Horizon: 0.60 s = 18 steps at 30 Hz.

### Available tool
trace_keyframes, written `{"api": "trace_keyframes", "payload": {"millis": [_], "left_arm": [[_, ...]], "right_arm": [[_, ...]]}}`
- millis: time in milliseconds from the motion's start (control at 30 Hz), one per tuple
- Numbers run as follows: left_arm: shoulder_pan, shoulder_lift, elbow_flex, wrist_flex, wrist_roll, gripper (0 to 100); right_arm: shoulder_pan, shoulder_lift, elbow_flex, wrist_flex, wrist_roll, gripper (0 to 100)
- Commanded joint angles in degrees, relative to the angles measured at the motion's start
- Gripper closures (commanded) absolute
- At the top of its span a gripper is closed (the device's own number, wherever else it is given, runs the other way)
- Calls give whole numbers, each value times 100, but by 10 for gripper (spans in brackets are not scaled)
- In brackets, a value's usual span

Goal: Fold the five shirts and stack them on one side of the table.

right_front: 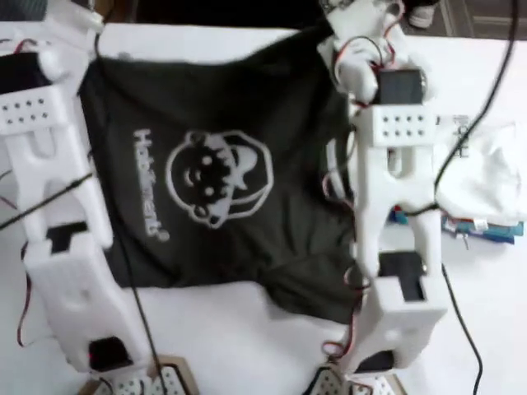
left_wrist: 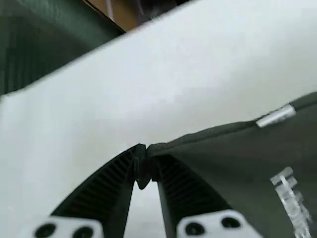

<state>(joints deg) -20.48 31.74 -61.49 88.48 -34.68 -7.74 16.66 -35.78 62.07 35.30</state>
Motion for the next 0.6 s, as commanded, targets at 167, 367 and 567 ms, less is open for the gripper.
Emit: {"api": "trace_keyframes", "payload": {"millis": [167,367,567], "left_arm": [[440,273,-259,1371,-105,976],[308,220,242,1407,-88,976],[343,-1108,2369,1407,-105,975]], "right_arm": [[57,286,-325,1481,-536,978],[31,31,-369,2721,-519,978],[31,-233,-334,3582,-519,978]]}}
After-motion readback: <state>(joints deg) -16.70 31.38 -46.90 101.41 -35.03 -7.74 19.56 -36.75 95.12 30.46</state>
